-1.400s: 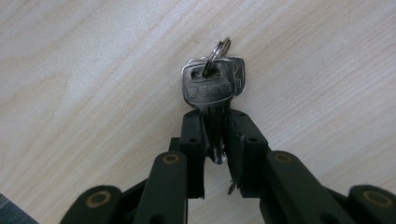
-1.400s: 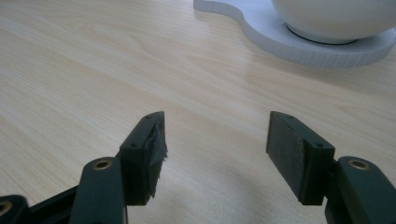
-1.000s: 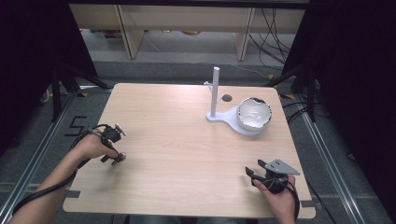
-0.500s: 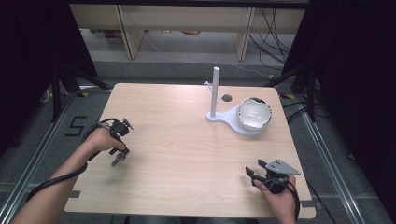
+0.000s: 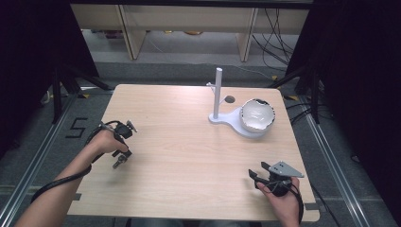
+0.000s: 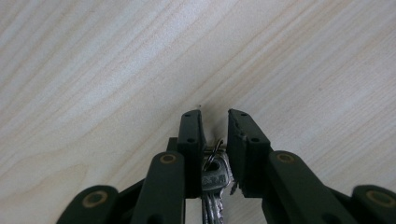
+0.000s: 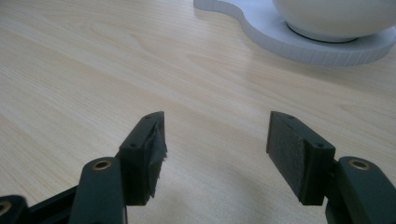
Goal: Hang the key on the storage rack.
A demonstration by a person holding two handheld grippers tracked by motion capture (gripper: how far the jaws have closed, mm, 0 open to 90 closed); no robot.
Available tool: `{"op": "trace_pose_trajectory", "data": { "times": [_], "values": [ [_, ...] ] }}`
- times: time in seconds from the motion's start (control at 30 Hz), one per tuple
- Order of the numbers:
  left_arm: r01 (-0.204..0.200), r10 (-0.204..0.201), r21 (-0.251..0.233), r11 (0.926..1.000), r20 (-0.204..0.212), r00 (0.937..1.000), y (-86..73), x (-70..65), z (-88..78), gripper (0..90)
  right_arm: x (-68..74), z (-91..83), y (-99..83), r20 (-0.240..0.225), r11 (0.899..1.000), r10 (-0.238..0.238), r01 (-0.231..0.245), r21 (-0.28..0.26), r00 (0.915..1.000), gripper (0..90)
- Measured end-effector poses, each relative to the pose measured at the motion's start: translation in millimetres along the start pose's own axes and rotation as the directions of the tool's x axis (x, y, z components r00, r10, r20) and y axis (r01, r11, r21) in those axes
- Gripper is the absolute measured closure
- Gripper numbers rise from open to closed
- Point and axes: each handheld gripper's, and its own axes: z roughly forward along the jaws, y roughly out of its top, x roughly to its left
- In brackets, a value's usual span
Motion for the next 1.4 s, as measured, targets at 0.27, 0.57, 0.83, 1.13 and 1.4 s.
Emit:
{"op": "trace_pose_trajectory", "data": {
  "times": [0.27, 0.57, 0.83, 1.13, 1.4],
  "values": [
    [0.002, -0.002, -0.009, 1.0, -0.005, 1.0, 0.7, 1.2, 2.1, 81.8, 1.1, -0.7, -0.4, 0.007, 1.0, 0.018, -0.018, -0.003, 0.9998, 38.4],
    [-0.007, 0.007, -0.003, 1.0, -0.013, 0.9999, 2.0, 1.9, -0.3, 81.2, -0.3, -0.1, -0.2, 0.002, 1.0, 0.0, 0.0, -0.003, 1.0, 38.4],
    [-0.013, 0.013, 0.005, 0.9999, -0.021, 0.9997, 0.8, 1.0, 1.9, 80.6, -0.4, -0.2, -0.3, 0.002, 1.0, 0.0, 0.0, -0.003, 1.0, 38.4],
    [0.009, -0.009, -0.002, 1.0, -0.022, 0.9997, 0.9, 1.4, 2.3, 86.9, -0.2, -0.1, -0.3, 0.001, 1.0, 0.0, 0.0, 0.0, 1.0, 38.4],
    [0.013, -0.013, -0.009, 0.9999, -0.03, 0.9995, 0.7, -0.5, 2.5, 88.8, -0.2, 0.2, -0.1, -0.002, 1.0, -0.006, 0.006, -0.001, 1.0, 38.3]
  ]
}}
